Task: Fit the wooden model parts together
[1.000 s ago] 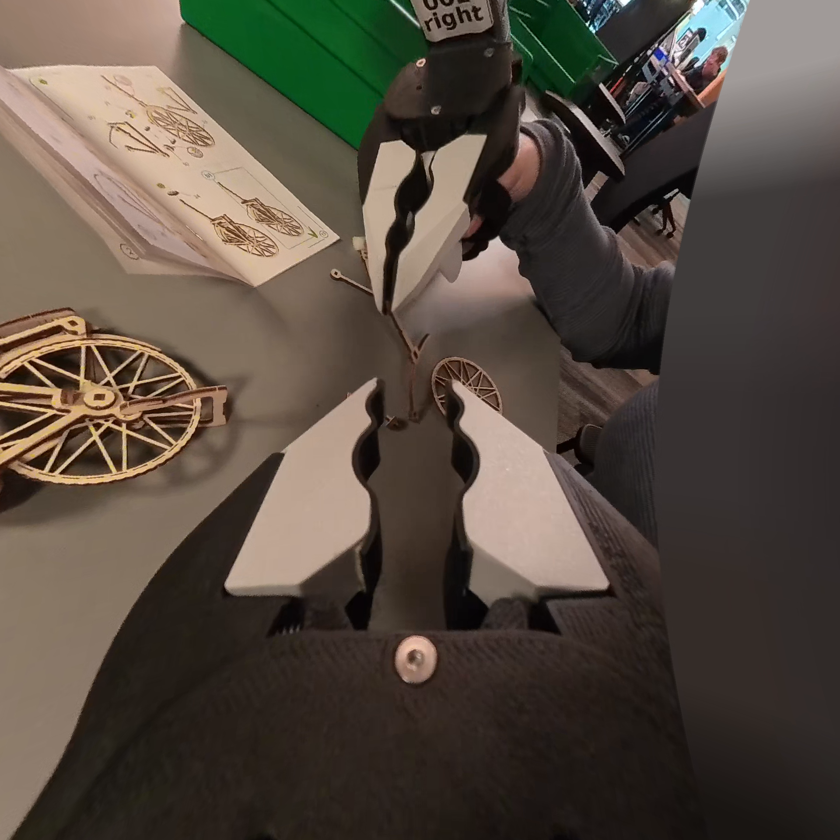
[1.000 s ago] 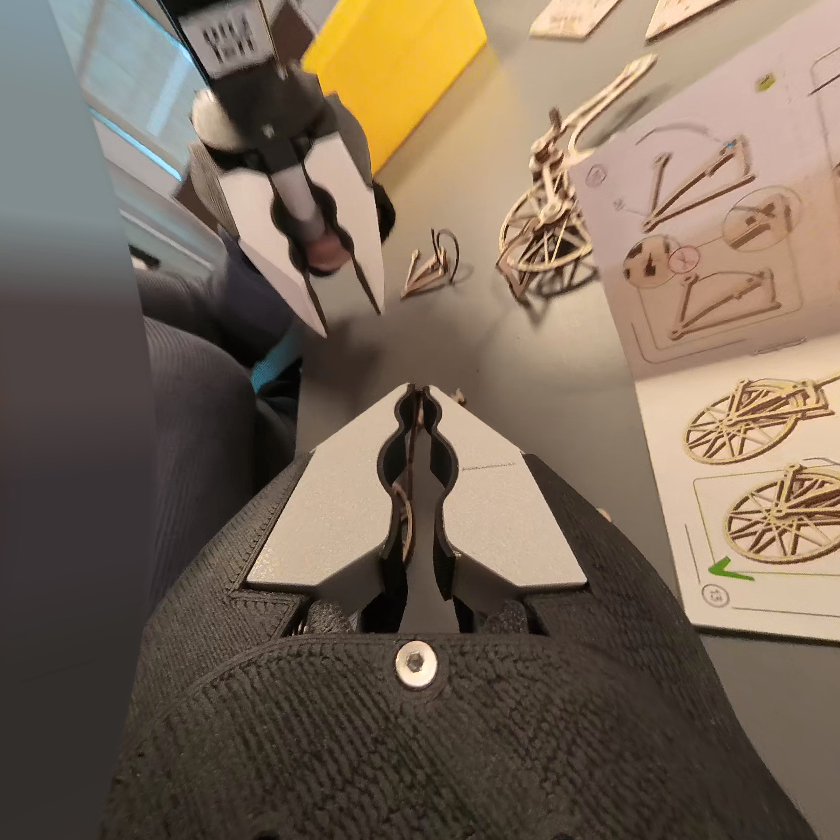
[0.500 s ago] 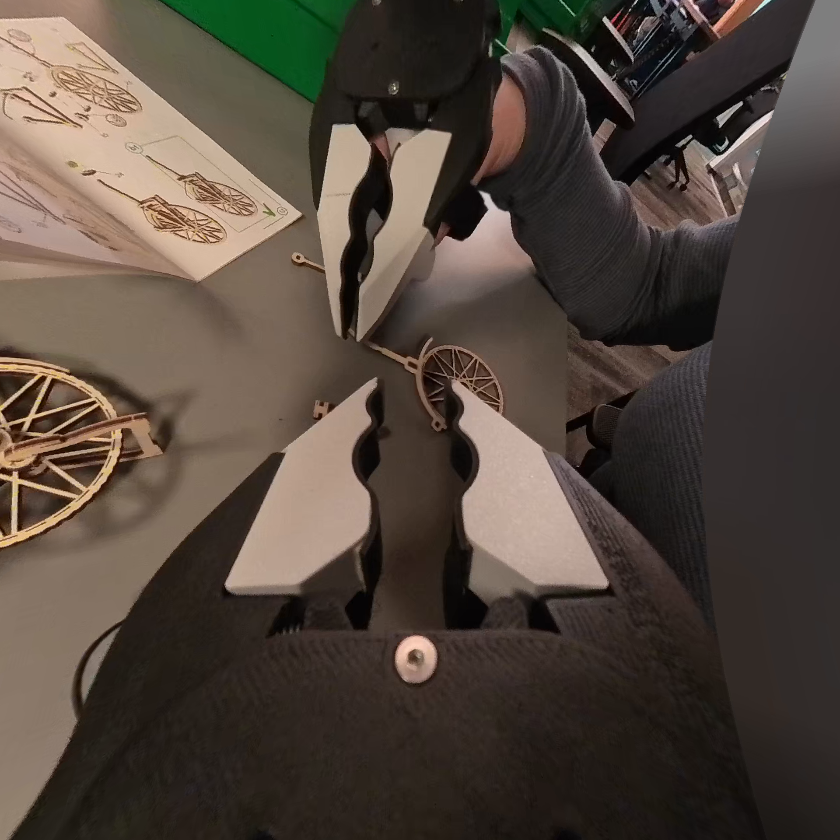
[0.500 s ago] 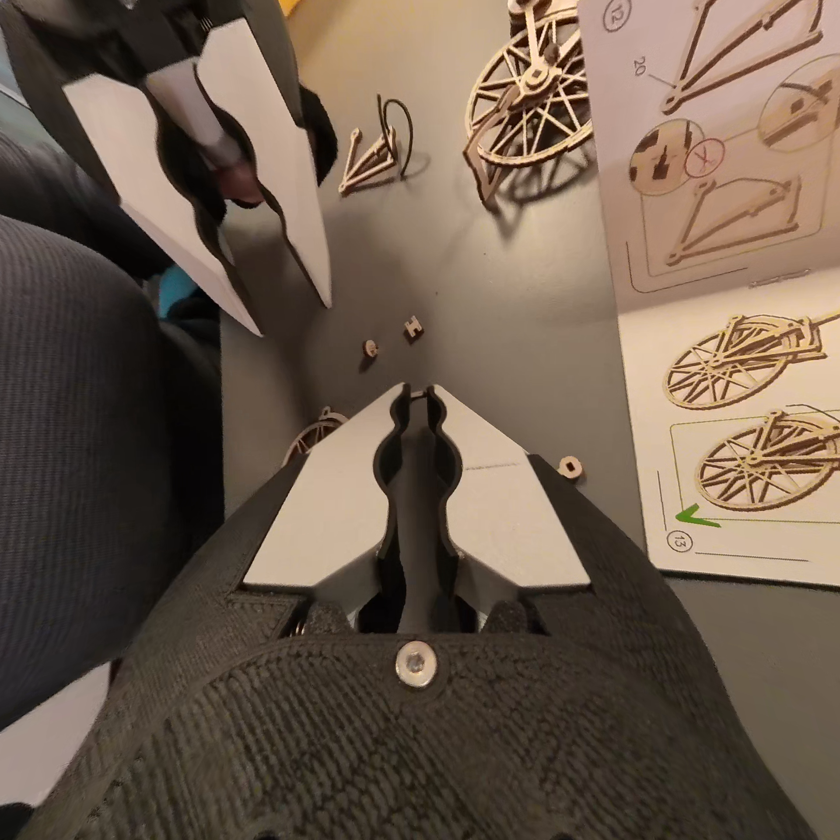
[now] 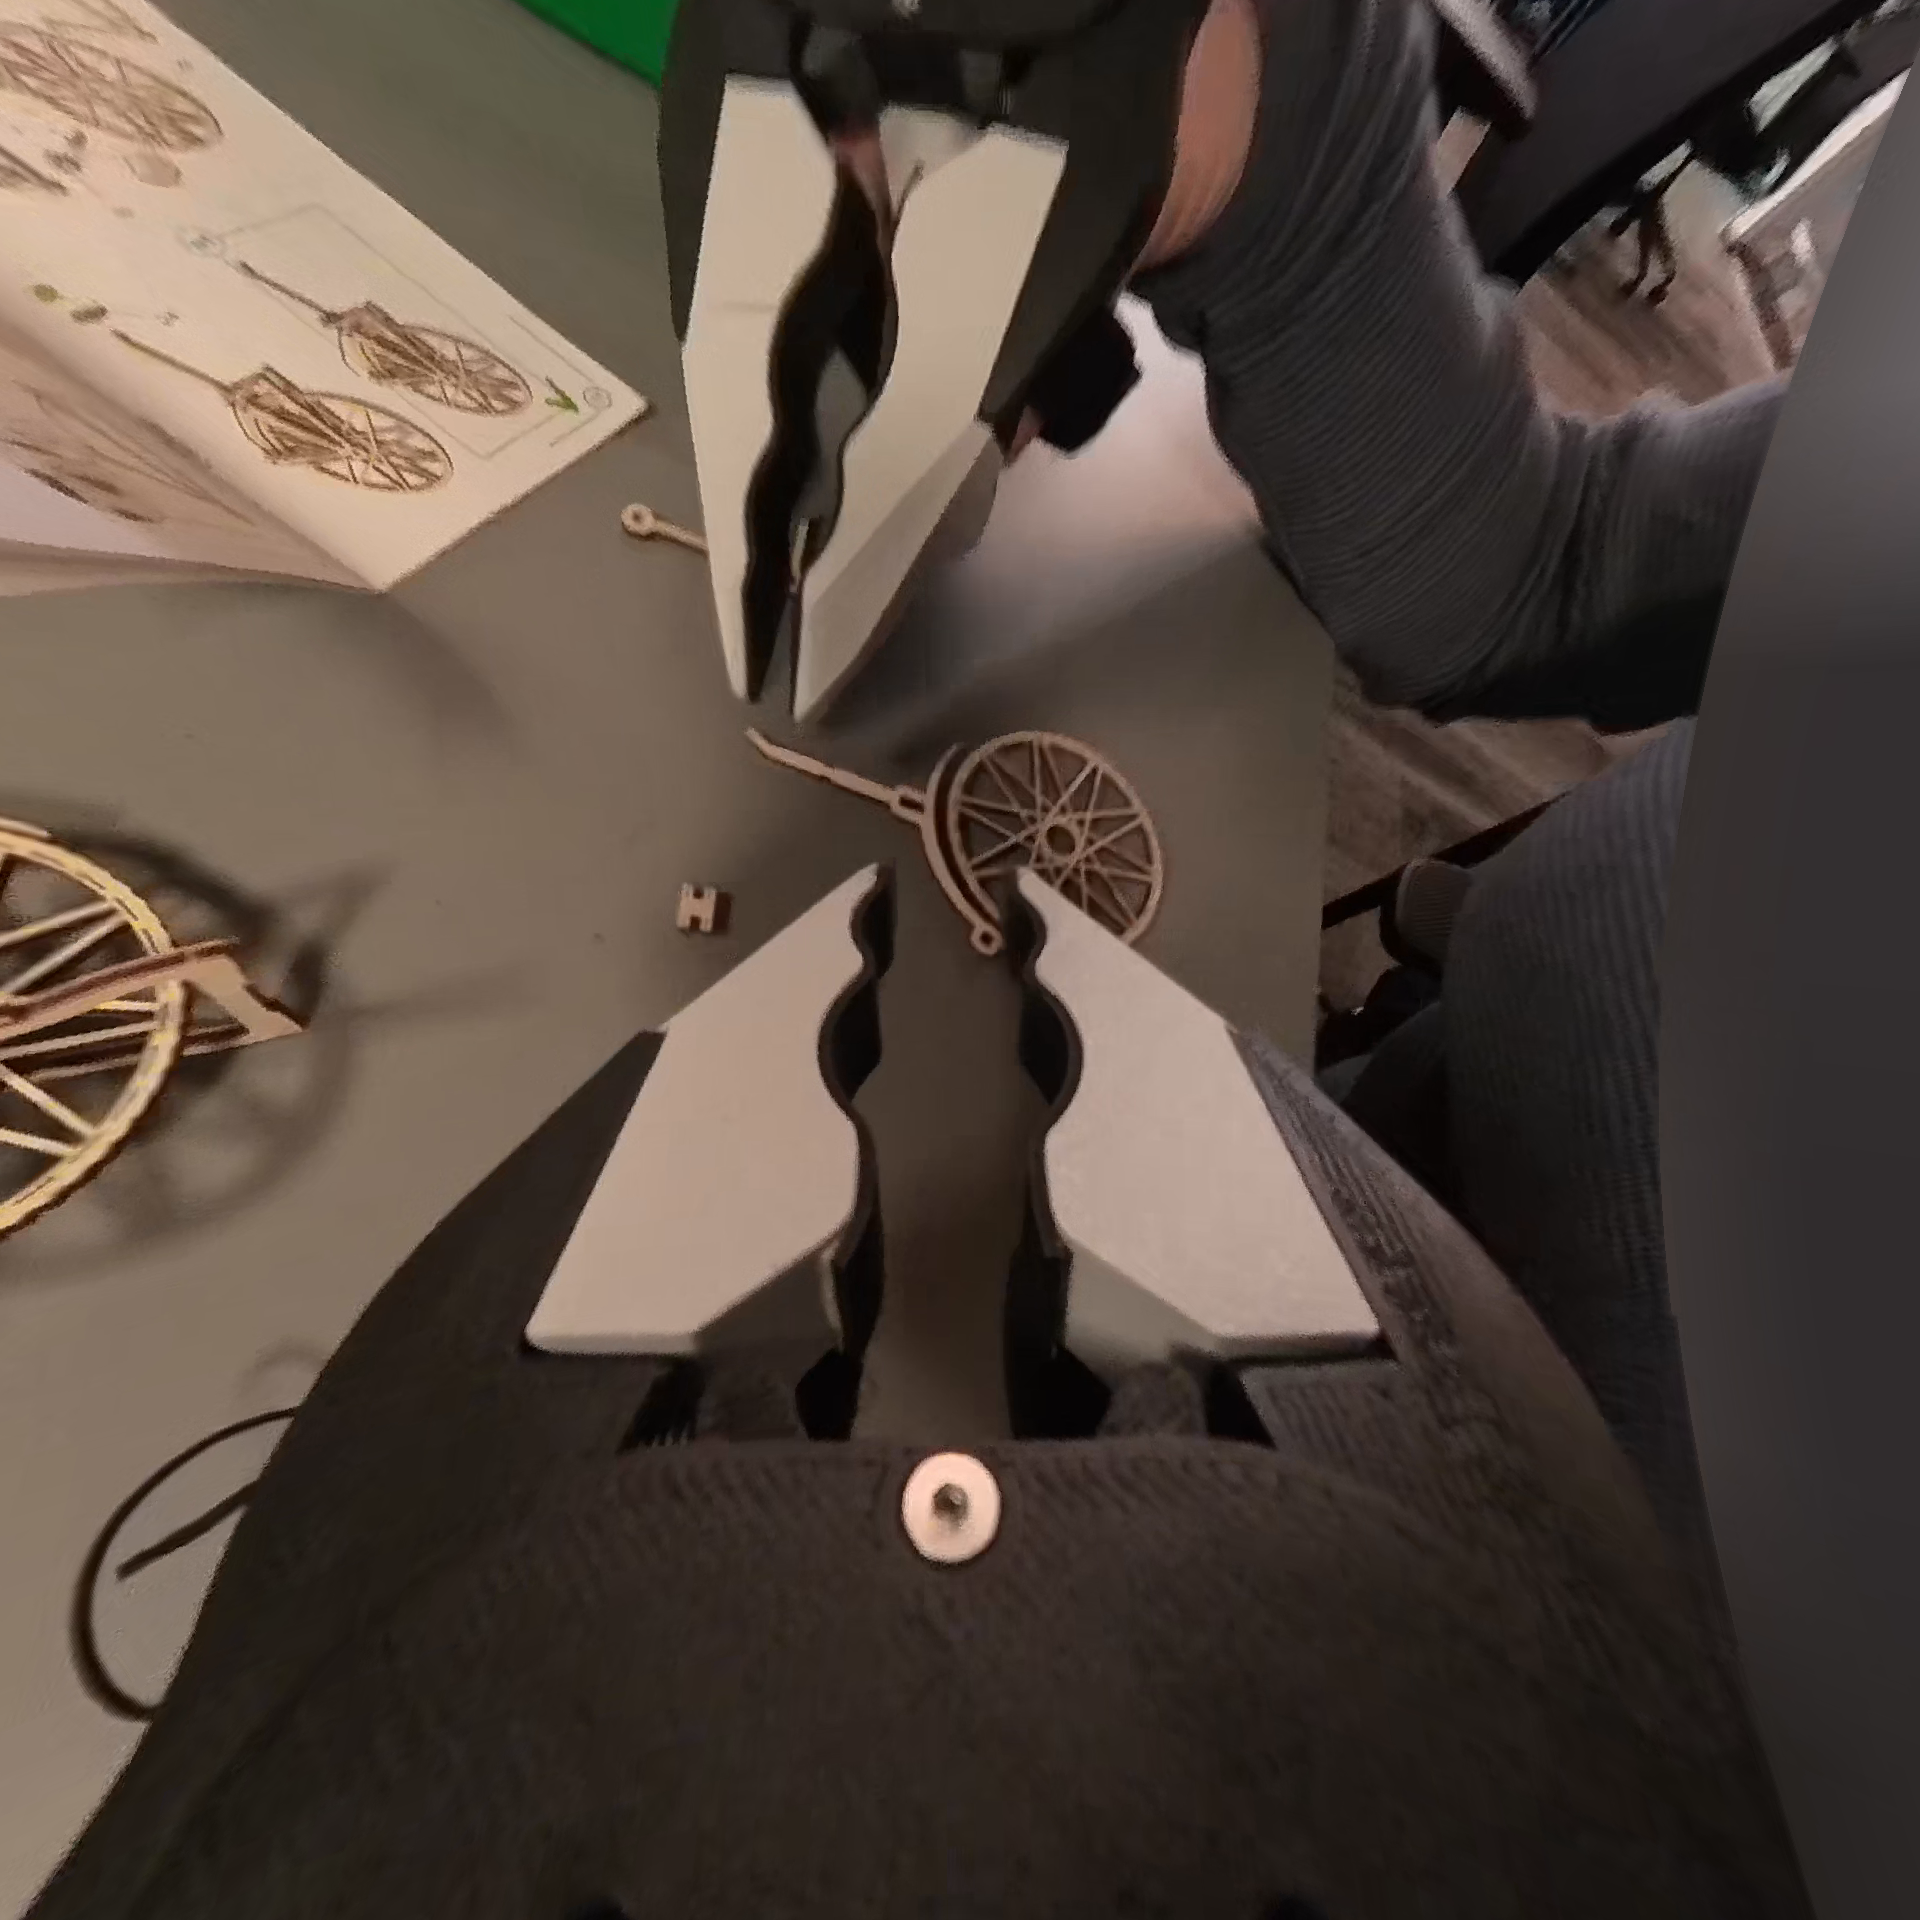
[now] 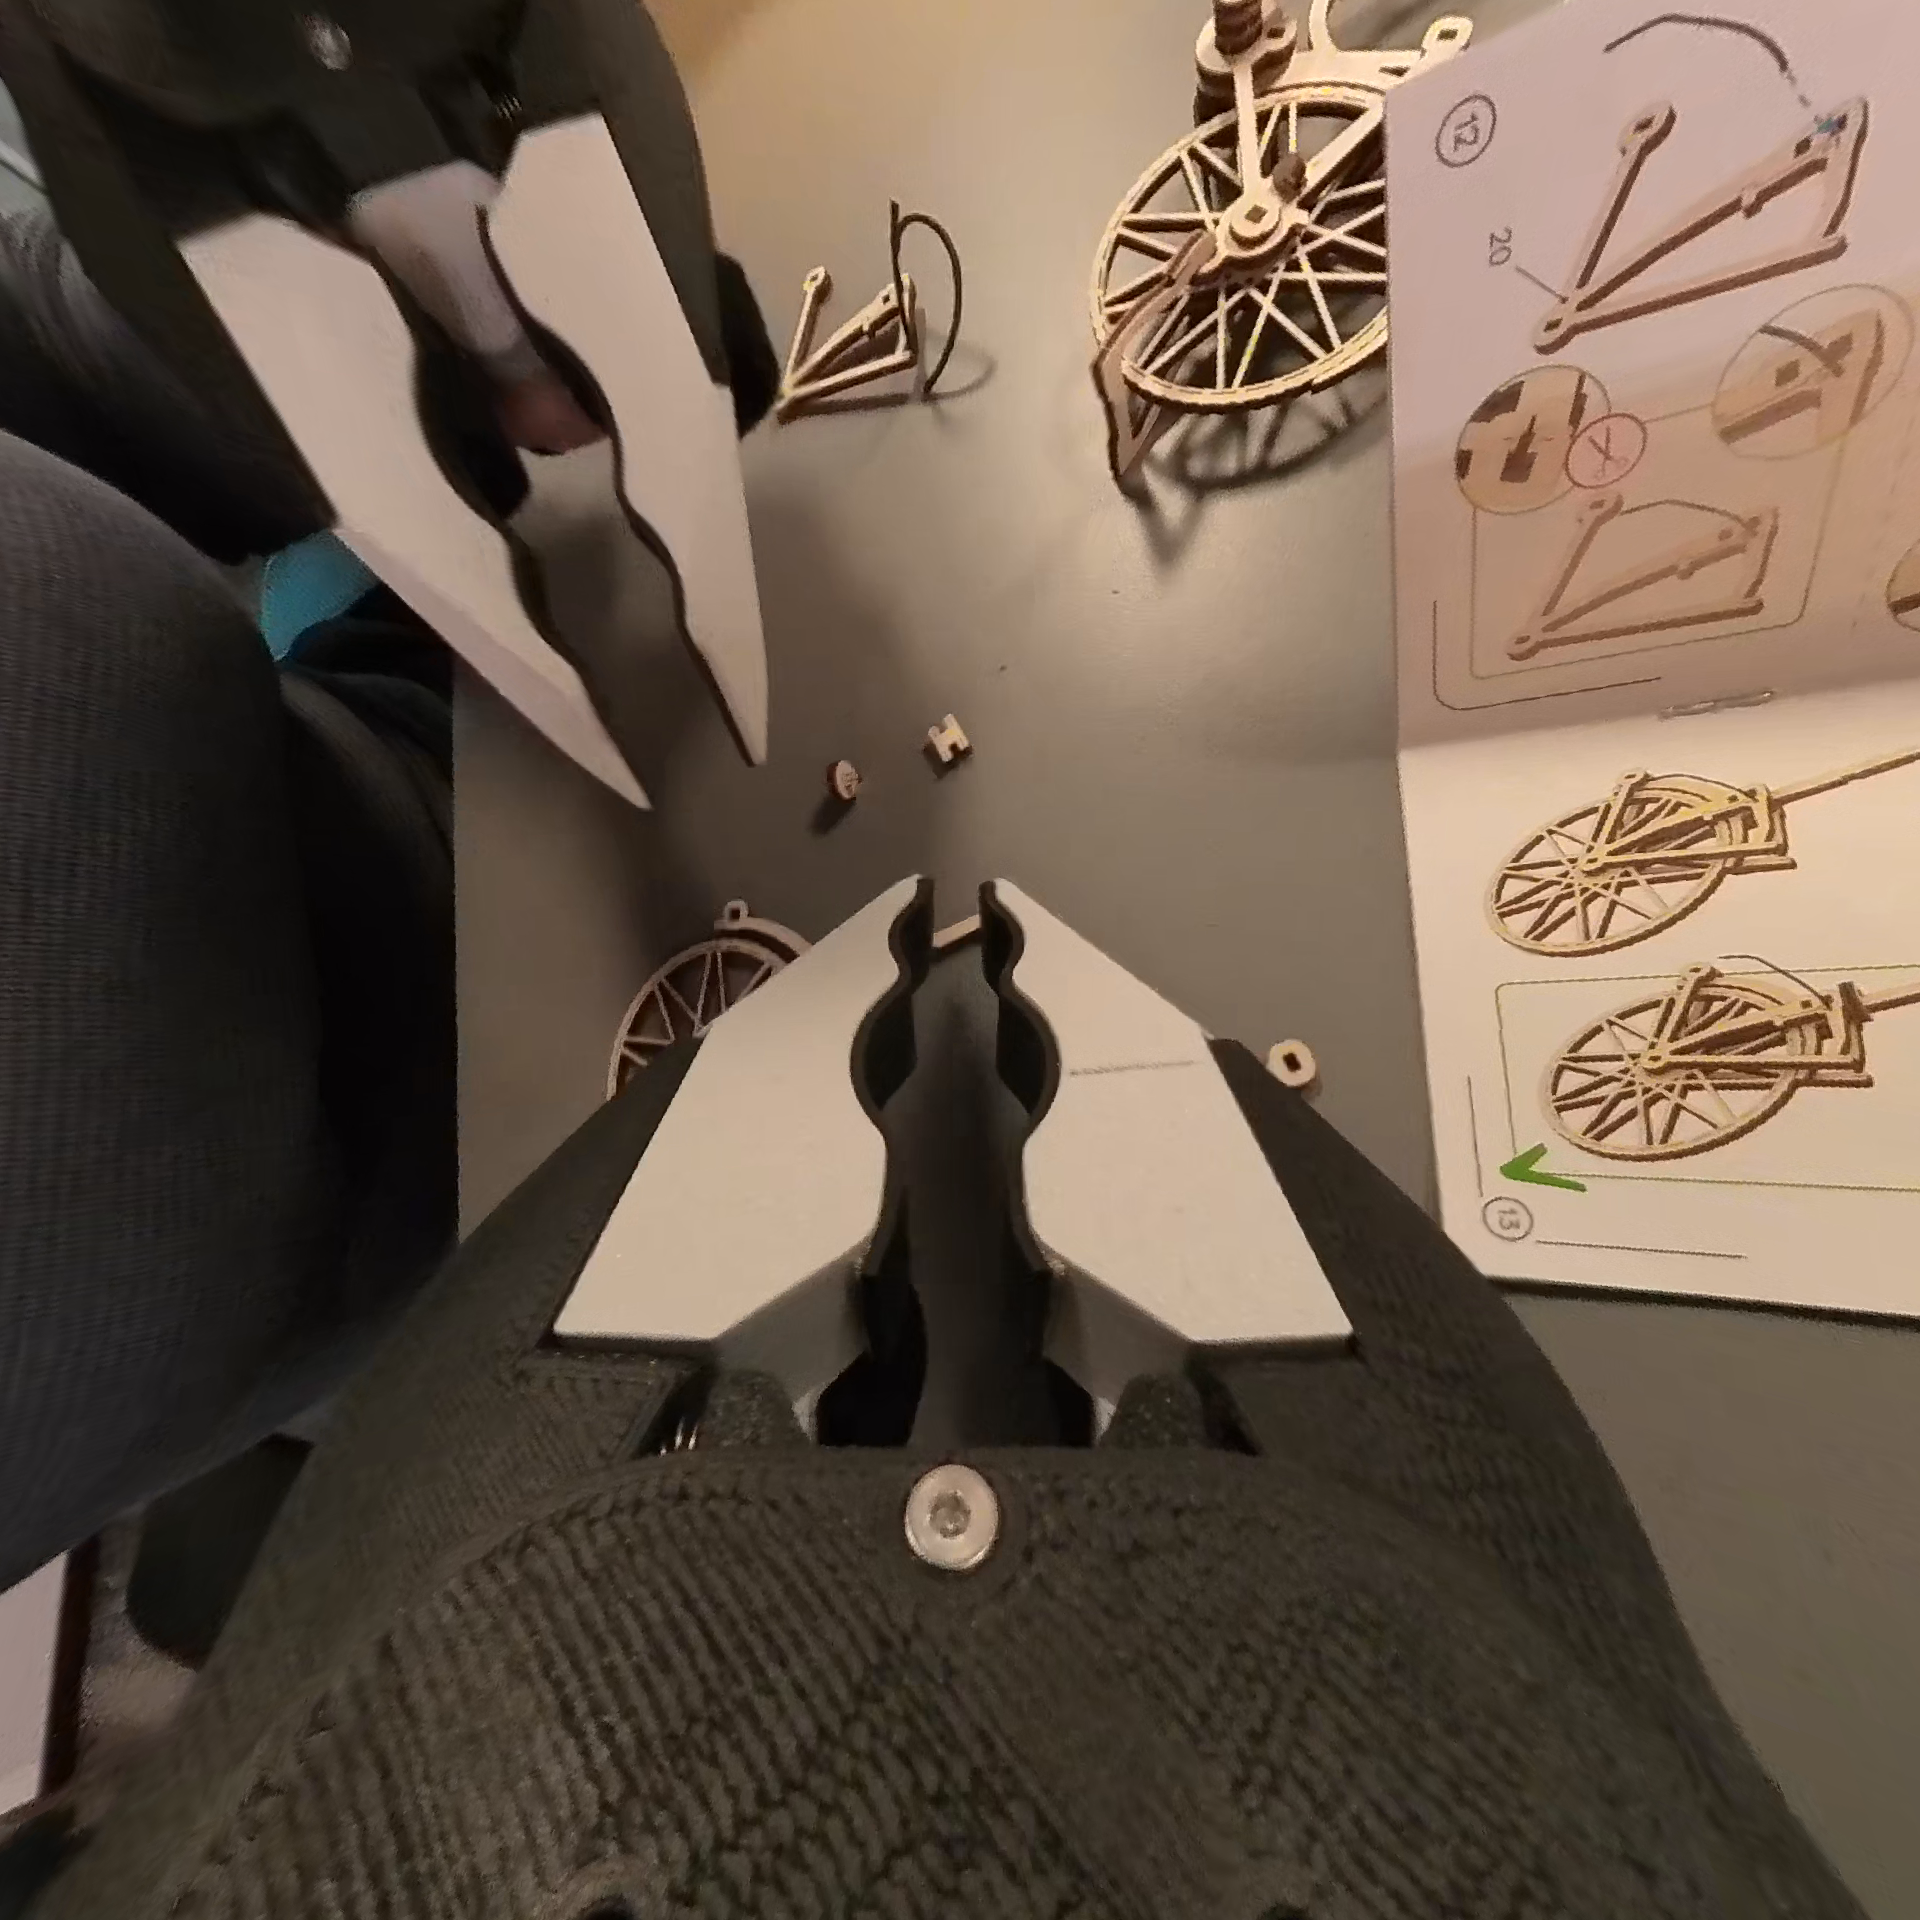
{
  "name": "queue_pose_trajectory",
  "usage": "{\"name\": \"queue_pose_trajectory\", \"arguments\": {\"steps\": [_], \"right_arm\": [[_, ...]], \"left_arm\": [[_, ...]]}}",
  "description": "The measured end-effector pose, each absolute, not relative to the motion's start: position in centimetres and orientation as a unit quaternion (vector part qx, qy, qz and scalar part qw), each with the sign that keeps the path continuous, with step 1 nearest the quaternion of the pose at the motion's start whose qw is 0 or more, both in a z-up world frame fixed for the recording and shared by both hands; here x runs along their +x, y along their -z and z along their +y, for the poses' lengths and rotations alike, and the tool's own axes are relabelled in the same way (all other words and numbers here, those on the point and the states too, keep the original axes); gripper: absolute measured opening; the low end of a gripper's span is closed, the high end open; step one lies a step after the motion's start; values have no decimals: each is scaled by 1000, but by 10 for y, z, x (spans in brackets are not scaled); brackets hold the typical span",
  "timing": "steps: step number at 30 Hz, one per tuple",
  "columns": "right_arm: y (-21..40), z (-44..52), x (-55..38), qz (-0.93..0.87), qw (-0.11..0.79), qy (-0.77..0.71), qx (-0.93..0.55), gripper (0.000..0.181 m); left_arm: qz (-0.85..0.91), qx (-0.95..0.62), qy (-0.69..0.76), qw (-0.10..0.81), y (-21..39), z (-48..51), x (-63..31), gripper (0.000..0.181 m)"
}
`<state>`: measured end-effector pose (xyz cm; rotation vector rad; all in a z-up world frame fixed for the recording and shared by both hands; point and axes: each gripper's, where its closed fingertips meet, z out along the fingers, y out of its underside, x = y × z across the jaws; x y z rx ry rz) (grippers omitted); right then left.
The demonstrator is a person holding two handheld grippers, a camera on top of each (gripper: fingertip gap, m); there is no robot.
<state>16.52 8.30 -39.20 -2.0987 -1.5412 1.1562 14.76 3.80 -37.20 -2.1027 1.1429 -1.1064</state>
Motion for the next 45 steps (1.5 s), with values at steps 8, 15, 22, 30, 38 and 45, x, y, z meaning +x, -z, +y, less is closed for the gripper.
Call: {"name": "queue_pose_trajectory", "arguments": {"steps": [8, 15, 22, 30, 38, 45], "right_arm": [[391, 75, 168, -557, 138, -394, -718, 0], [376, 91, 161, -536, 194, -404, -715, 0], [344, 135, 155, -467, 337, -404, -711, 0], [296, 190, 175, -380, 579, -307, -653, 0], [273, 201, 197, -332, 710, -233, -575, 0], [265, 202, 216, -319, 808, -61, -491, 0]], "left_arm": [[462, -782, 355, 221, 401, 25, 158, 0], [473, -780, 352, 208, 408, 20, 166, 0], [472, -776, 355, 223, 401, 25, 166, 0], [371, -719, 296, 508, 330, 122, 146, 0], [364, -572, 261, 687, 292, 136, 162, 0], [371, -570, 276, 679, 298, 129, 159, 0]]}}
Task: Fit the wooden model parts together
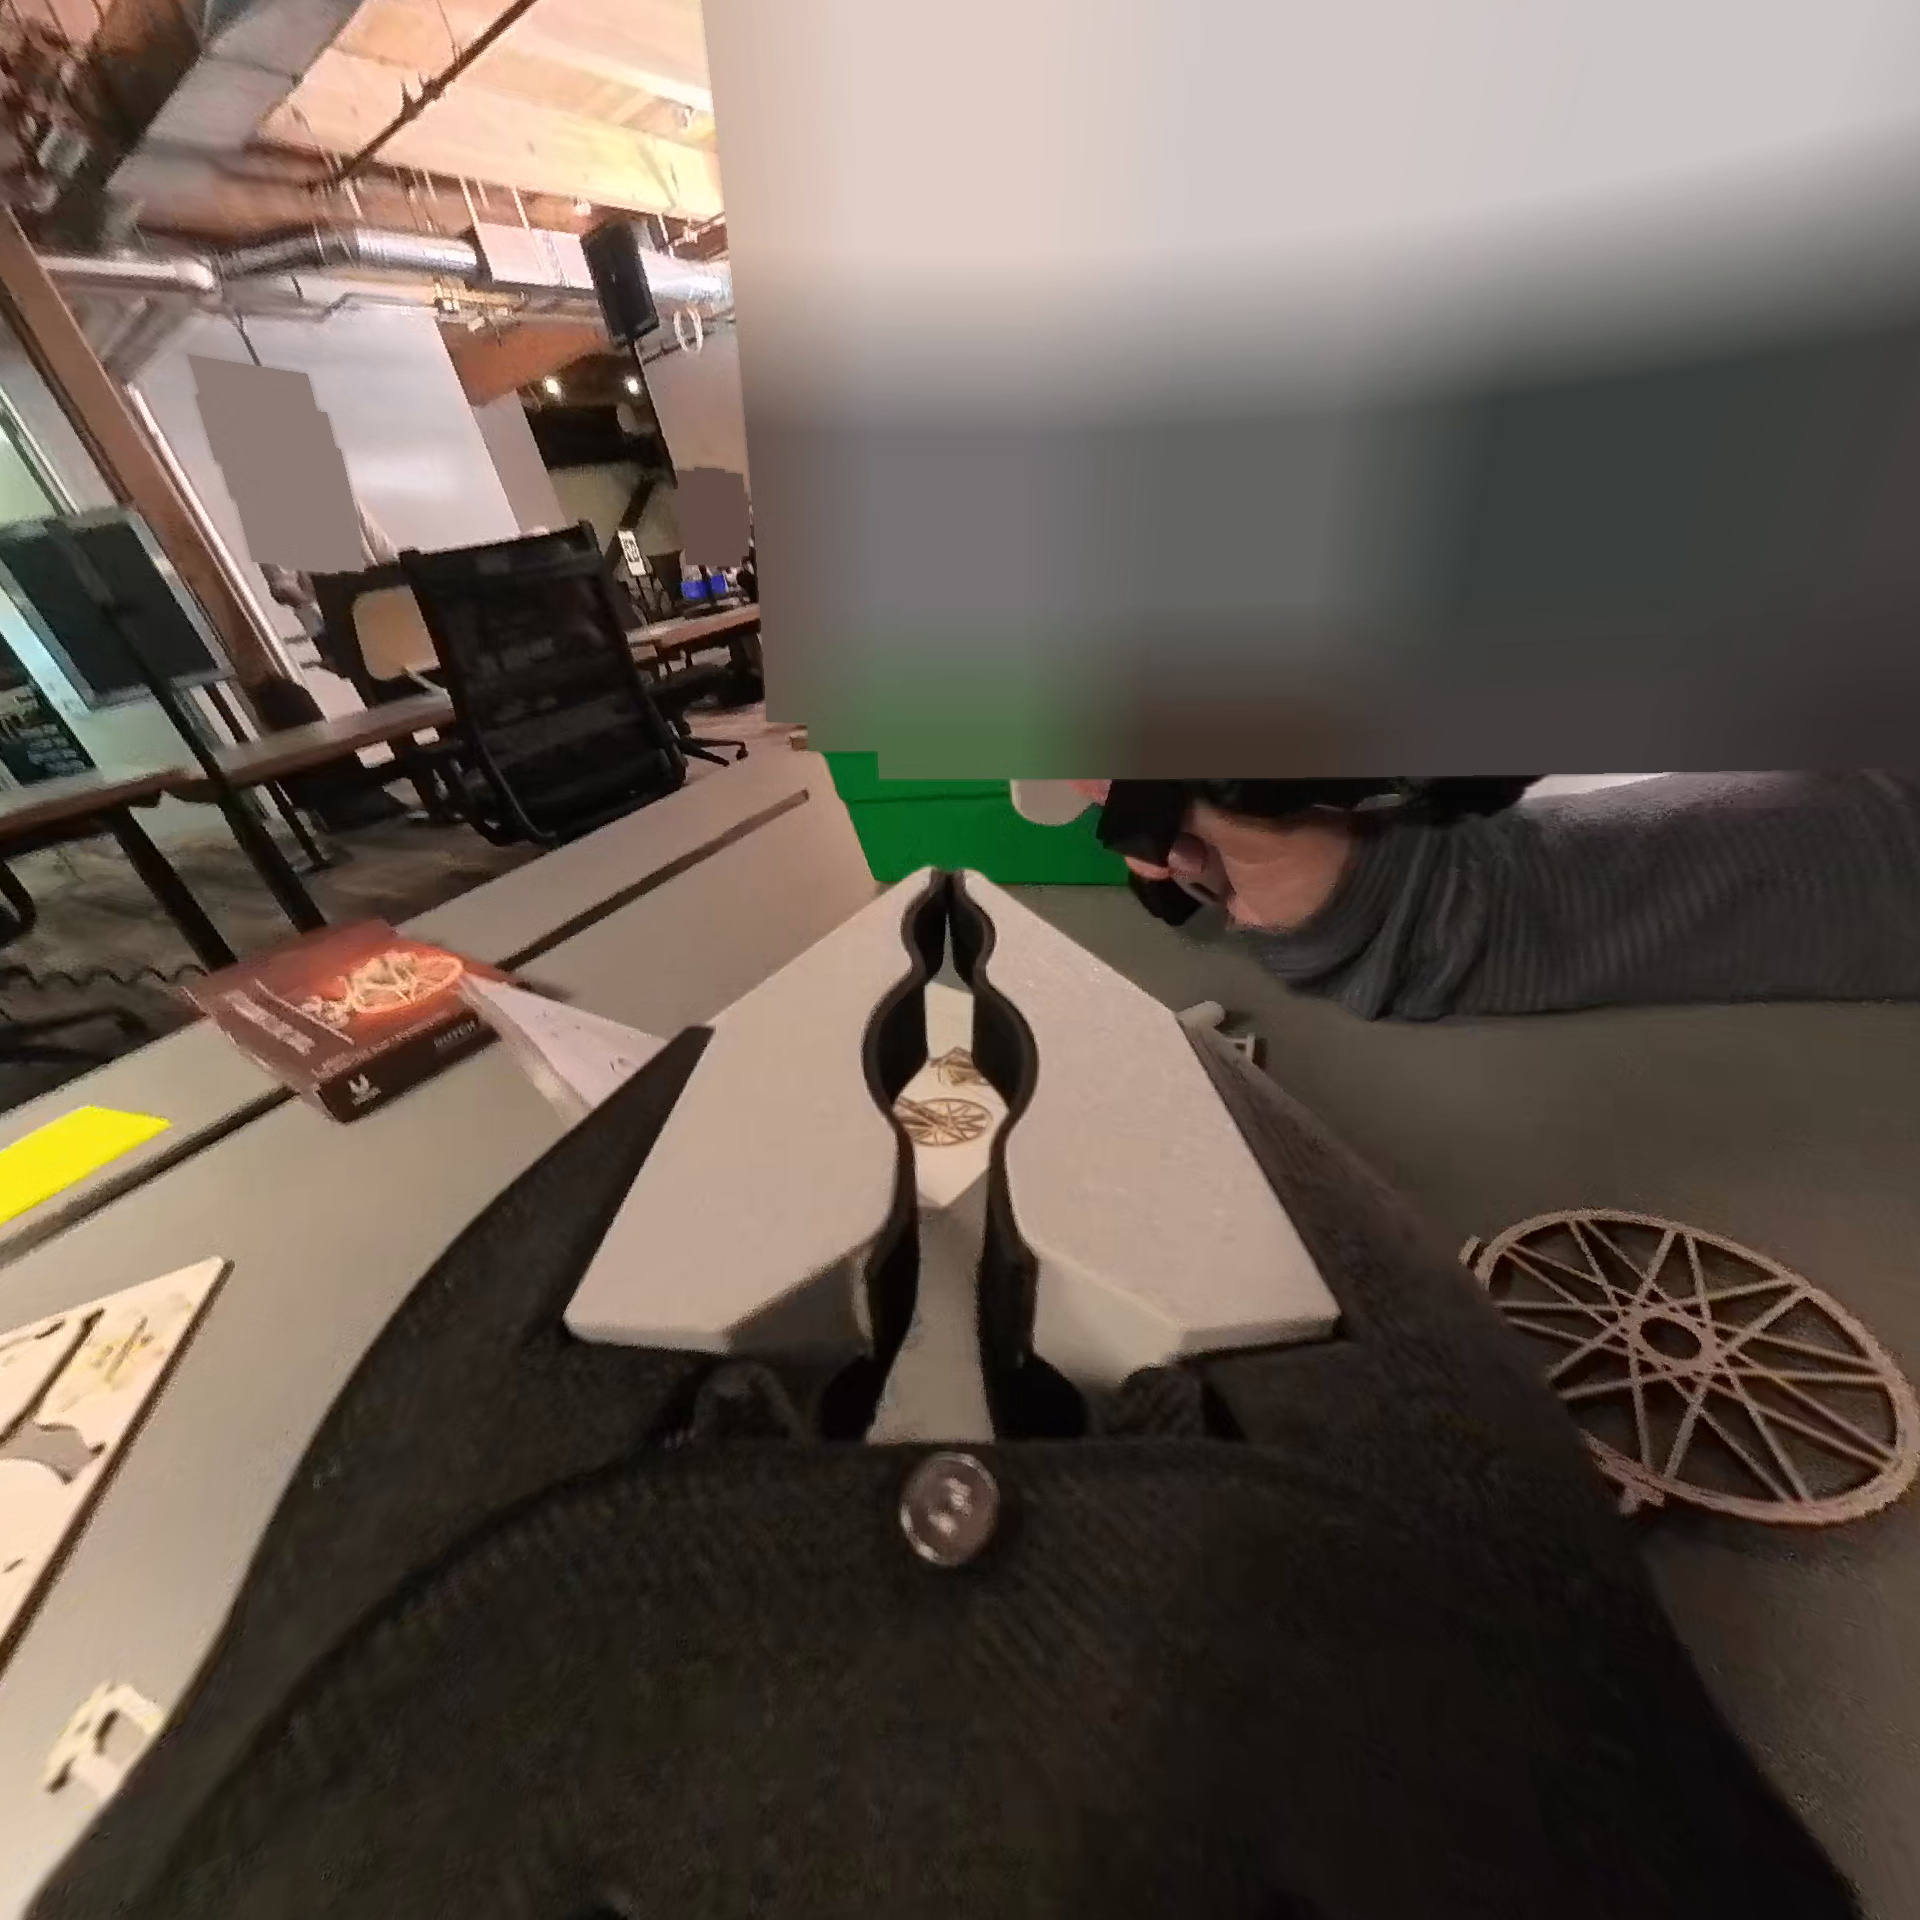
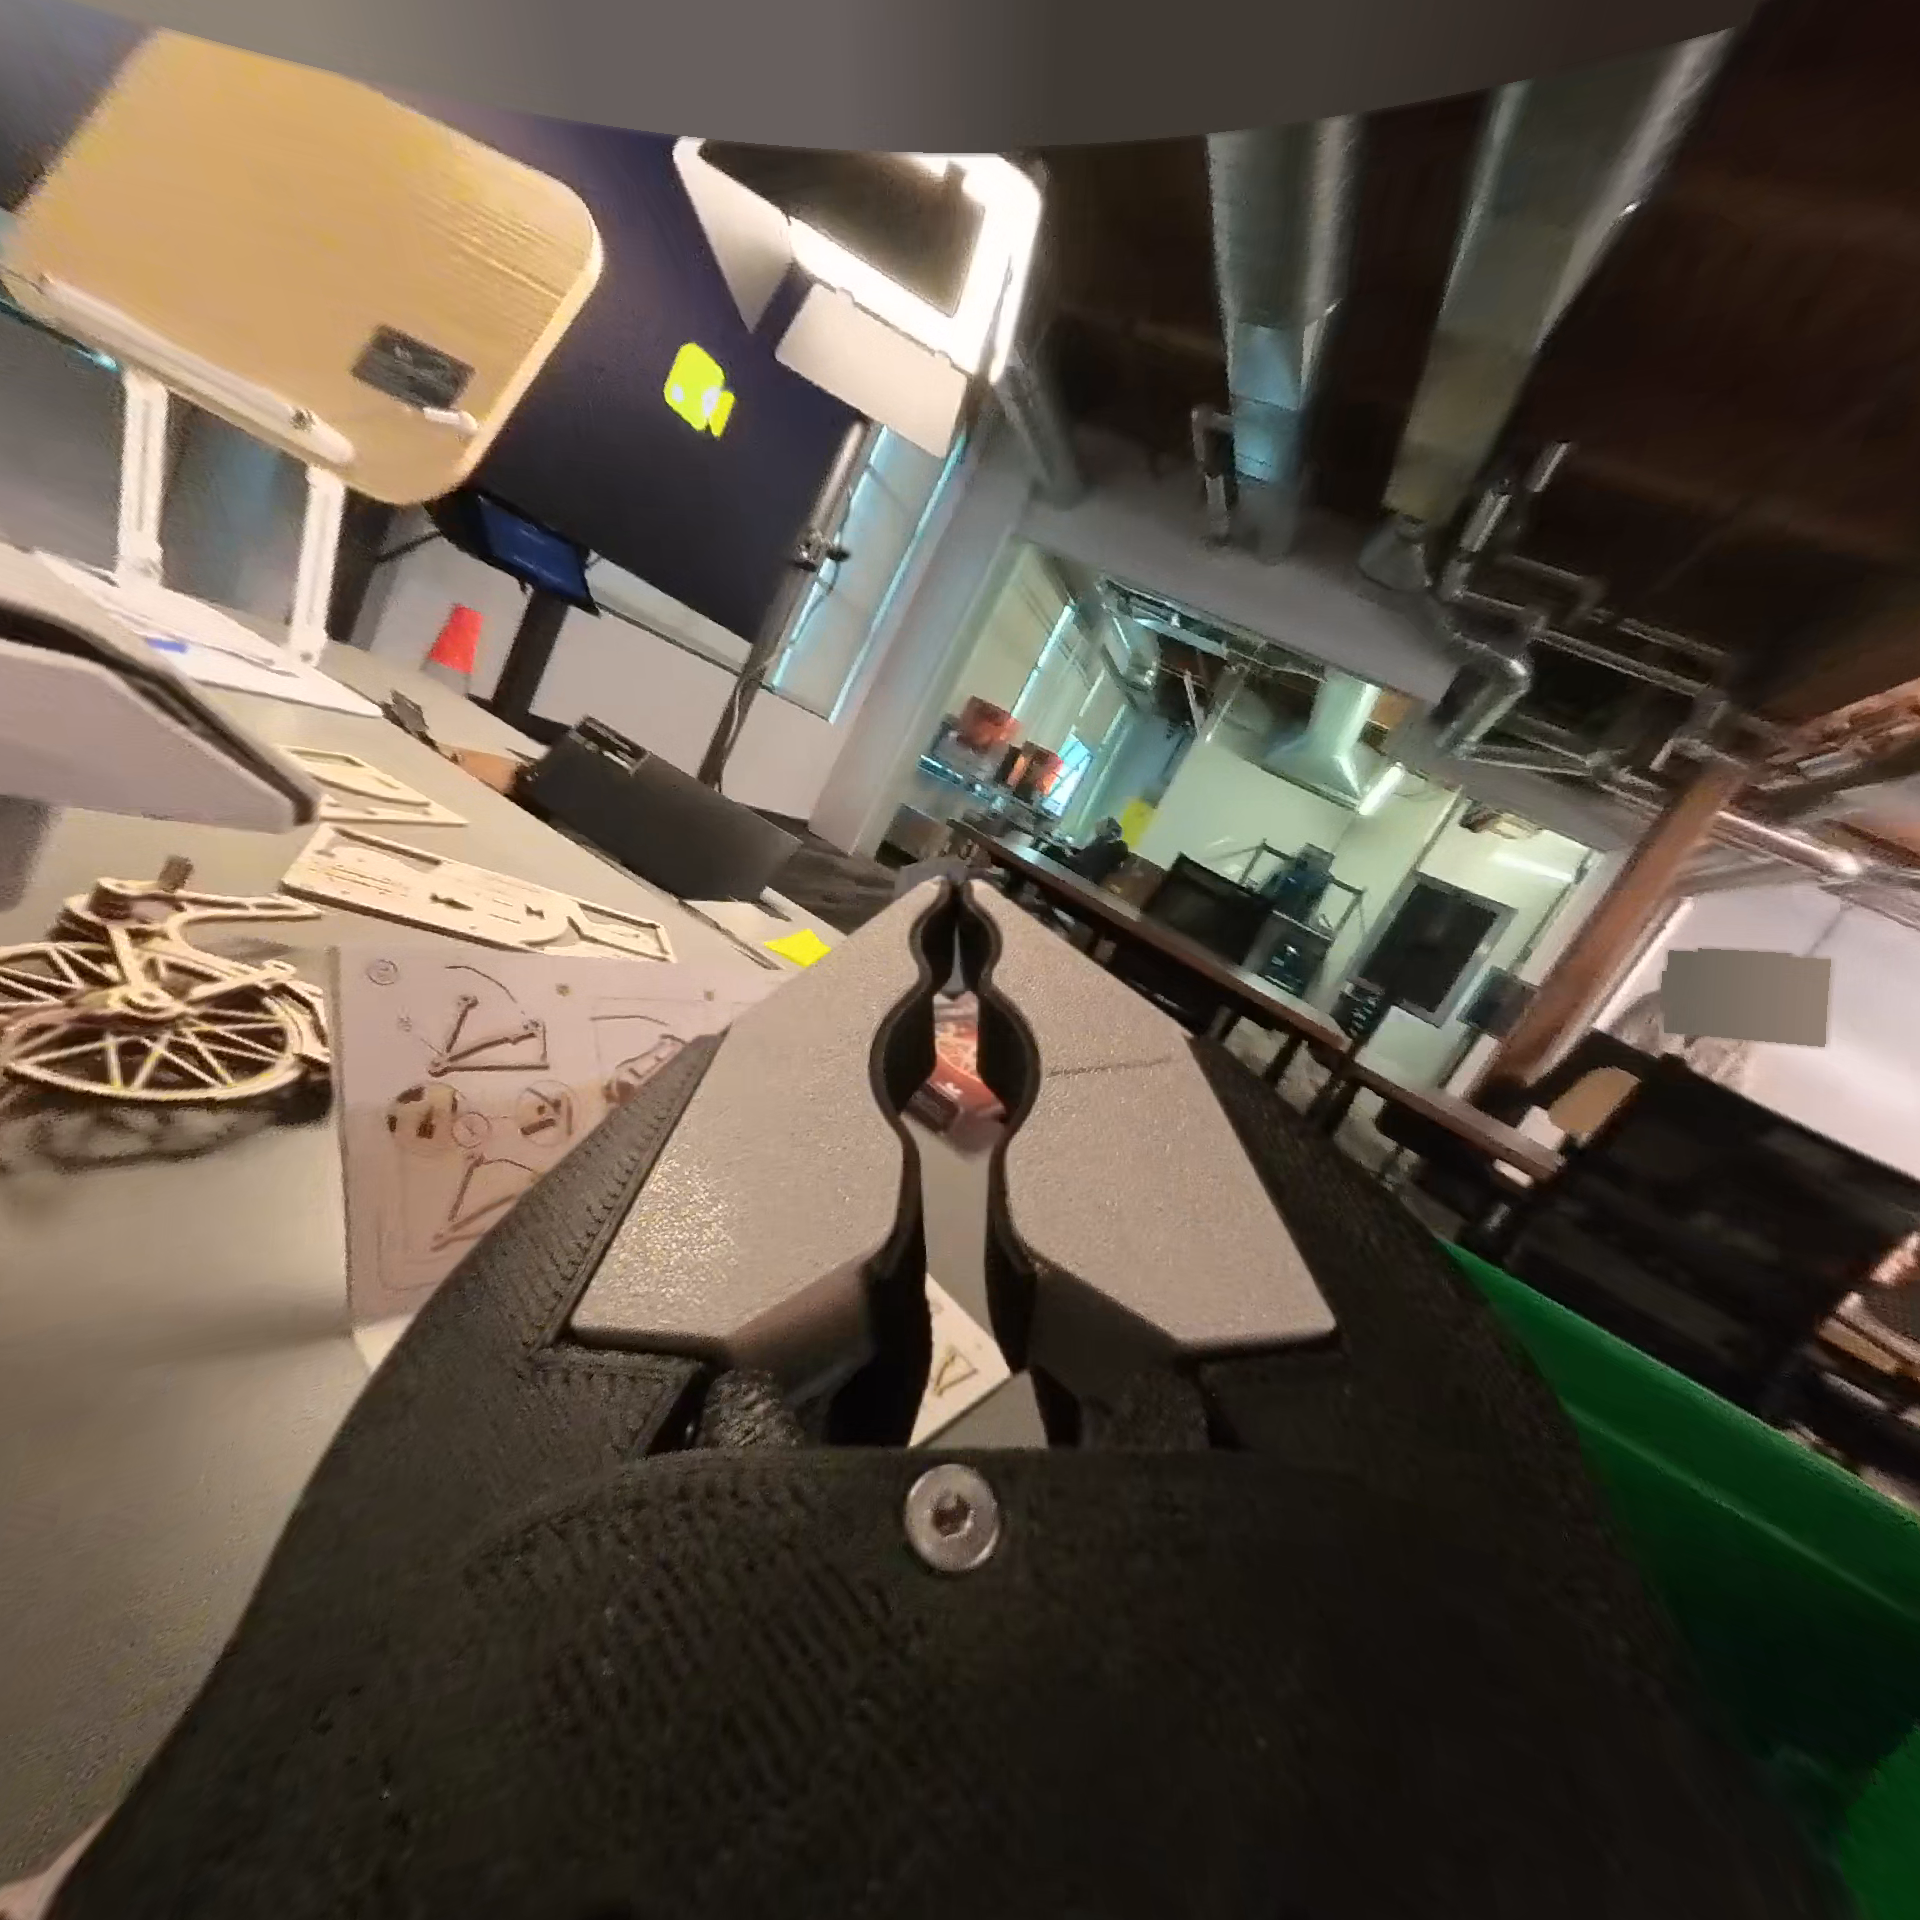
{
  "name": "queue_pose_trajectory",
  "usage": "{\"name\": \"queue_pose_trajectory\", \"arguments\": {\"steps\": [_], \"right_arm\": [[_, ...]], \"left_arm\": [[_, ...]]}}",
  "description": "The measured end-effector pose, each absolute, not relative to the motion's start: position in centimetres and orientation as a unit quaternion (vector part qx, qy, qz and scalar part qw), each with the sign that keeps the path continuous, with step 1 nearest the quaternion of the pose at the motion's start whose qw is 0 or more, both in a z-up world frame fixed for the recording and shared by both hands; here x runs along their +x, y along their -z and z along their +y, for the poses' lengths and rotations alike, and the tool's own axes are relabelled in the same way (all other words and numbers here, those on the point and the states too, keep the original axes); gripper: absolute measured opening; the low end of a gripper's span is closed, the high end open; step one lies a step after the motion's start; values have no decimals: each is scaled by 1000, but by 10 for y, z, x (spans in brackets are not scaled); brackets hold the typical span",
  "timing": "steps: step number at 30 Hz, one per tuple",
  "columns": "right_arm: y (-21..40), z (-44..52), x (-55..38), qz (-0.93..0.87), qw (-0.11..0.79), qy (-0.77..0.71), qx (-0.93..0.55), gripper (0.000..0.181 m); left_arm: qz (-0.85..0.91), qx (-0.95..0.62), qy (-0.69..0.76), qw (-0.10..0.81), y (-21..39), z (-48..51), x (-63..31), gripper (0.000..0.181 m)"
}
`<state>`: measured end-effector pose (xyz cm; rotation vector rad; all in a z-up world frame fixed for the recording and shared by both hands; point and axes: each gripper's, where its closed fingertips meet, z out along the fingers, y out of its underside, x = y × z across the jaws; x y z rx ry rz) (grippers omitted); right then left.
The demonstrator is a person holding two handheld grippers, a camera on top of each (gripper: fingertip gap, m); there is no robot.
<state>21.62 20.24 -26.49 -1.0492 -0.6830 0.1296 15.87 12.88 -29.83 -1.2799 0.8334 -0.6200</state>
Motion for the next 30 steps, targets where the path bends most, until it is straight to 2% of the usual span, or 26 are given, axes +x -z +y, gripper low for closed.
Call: {"name": "queue_pose_trajectory", "arguments": {"steps": [6, 30], "right_arm": [[269, 218, 232, -271, 803, -86, -524, 0], [286, 244, 256, -282, 768, -103, -566, 0]], "left_arm": [[323, -609, 340, 640, 305, 142, 148, 0], [334, -589, 327, 659, 300, 139, 139, 0]]}}
